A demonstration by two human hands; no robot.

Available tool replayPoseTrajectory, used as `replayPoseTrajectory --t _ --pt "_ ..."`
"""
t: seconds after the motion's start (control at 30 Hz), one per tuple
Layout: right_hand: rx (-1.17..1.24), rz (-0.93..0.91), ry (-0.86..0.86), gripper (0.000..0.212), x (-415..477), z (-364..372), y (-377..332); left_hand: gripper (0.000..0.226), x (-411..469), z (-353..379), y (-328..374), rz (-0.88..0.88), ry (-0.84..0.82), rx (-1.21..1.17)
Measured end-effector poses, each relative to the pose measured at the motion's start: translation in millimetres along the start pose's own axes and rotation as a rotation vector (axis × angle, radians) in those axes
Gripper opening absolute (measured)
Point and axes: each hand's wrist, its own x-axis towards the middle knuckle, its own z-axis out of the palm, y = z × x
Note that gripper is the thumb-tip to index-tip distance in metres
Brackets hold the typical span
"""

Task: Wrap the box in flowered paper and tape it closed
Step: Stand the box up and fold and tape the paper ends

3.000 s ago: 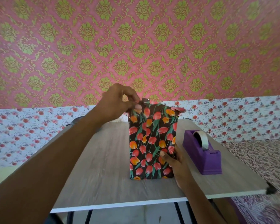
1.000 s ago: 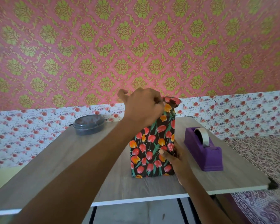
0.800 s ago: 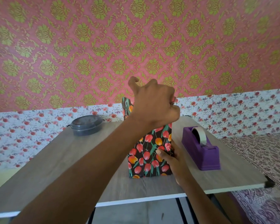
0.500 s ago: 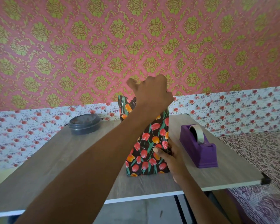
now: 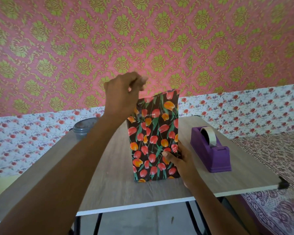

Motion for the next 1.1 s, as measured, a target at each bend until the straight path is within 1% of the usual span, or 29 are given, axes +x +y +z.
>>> replayPoseTrajectory --t 0.1,0.17,0.2,0.23,0.3,0.37,0.43,0.47,0.53,0.6,0.67,0.73,0.83,0.9,1.0,1.03,1.1 --pt "-0.005 -0.011 -0.007 0.043 0.6 0.2 -0.9 0.023 0.3 -14.6 -17.1 -0.188 -0.154 -0.102" --pt "0.004 -0.002 -0.008 0.043 0.0 0.6 -0.8 0.017 3.6 -24.3 -16.8 -0.276 -0.314 -0.248" --pt "0.007 0.004 -0.008 0.043 -0.2 1.0 -1.2 0.015 6.7 -27.6 -14.3 -0.289 -0.402 -0.282" --pt "0.011 0.008 -0.009 0.043 -0.4 1.4 -1.4 0.014 10.3 -29.7 -10.8 -0.276 -0.49 -0.263" --pt "0.021 0.02 -0.006 0.041 -0.9 1.5 -1.4 0.018 17.9 -29.5 -3.4 -0.246 -0.673 -0.123" --pt "0.026 0.028 -0.005 0.041 -1.4 1.7 -1.9 0.022 25.1 -31.3 4.4 -0.251 -0.853 -0.017" --pt "0.023 0.032 -0.003 0.044 -1.7 1.4 -1.8 0.026 30.8 -31.9 7.1 -0.233 -0.947 0.04" --pt "0.019 0.035 -0.001 0.045 -1.7 1.0 -2.0 0.023 33.1 -30.3 6.4 -0.215 -0.943 0.064" --pt "0.008 0.031 -0.001 0.044 -1.5 1.0 -1.8 0.014 37.6 -27.1 6.2 -0.183 -0.847 0.139" --pt "-0.01 0.016 -0.005 0.046 -1.6 0.6 -2.0 0.017 41.2 -23.5 8.1 -0.158 -0.738 0.229" --pt "-0.008 0.014 -0.014 0.049 -2.3 0.8 -3.1 0.017 44.2 -21.5 5.7 -0.16 -0.655 0.248" --pt "-0.003 0.013 -0.022 0.049 -2.6 0.5 -2.5 0.017 45.2 -19.4 1.8 -0.161 -0.588 0.248" --pt "0.008 0.028 -0.014 0.047 -2.6 0.5 -1.3 0.016 48.2 -14.0 -5.0 -0.141 -0.593 0.236" --pt "0.012 0.032 -0.012 0.05 -1.9 0.3 -0.9 0.022 50.4 -14.3 -7.4 -0.138 -0.593 0.208" --pt "0.008 0.028 -0.015 0.049 -1.0 0.0 -1.2 0.039 58.1 -21.7 -13.6 -0.14 -0.482 0.161" --pt "0.006 0.022 -0.015 0.047 -1.0 0.4 -1.5 0.044 58.9 -25.9 -14.7 -0.148 -0.495 0.109" --pt "-0.001 0.008 -0.016 0.042 -0.9 0.6 -1.9 0.049 56.7 -34.0 -15.2 -0.185 -0.652 -0.056"
